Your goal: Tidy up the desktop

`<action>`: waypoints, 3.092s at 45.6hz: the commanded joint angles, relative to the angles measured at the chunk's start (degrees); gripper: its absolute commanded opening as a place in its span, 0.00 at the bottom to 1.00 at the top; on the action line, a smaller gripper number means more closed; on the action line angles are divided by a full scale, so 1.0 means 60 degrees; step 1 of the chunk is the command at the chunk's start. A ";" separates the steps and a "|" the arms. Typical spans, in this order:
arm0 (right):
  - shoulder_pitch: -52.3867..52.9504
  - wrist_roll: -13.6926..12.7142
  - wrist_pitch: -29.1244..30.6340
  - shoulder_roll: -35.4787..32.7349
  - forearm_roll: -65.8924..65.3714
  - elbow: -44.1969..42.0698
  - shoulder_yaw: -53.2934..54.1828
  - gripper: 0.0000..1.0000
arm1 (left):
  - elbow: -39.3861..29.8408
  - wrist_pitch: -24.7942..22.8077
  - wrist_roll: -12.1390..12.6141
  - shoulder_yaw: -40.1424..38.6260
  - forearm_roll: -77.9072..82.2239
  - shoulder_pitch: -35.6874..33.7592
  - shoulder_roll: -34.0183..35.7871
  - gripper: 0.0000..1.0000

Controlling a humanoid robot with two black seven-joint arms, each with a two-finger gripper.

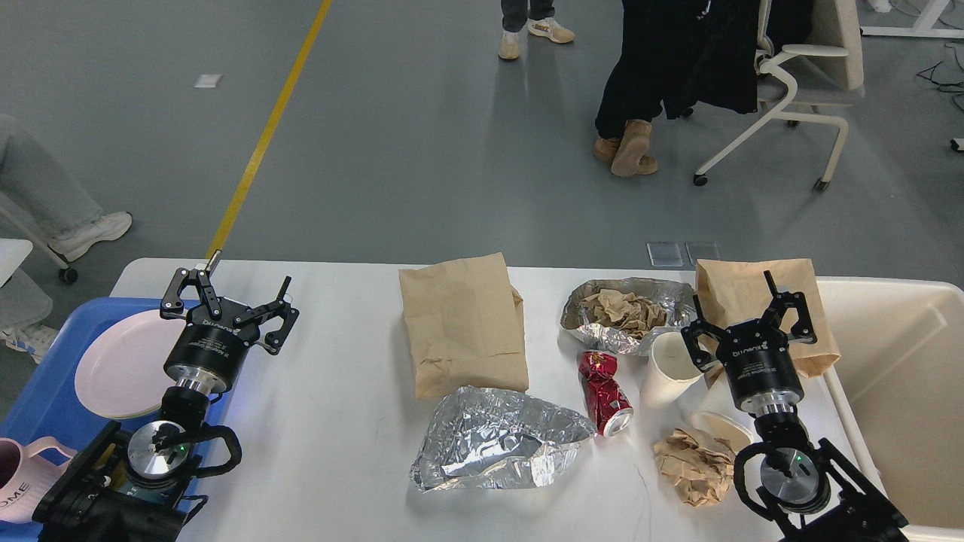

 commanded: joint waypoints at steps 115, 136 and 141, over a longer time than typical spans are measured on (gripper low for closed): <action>-0.0454 -0.2080 0.0876 -0.2709 0.0833 0.0724 0.0015 1.00 | 0.0986 -0.1787 -0.0753 -0.0916 0.0835 0.0121 -0.0130 0.96; -0.1274 -0.2065 0.0876 -0.2490 0.0877 0.0724 -0.0073 1.00 | 0.0986 -0.1817 -0.0753 -0.0916 0.0835 0.0121 -0.0115 0.96; -0.1304 -0.2065 0.0876 -0.2490 0.0863 0.0724 -0.0103 1.00 | 0.0986 -0.1817 -0.0753 -0.0930 0.0820 0.0121 -0.0115 0.96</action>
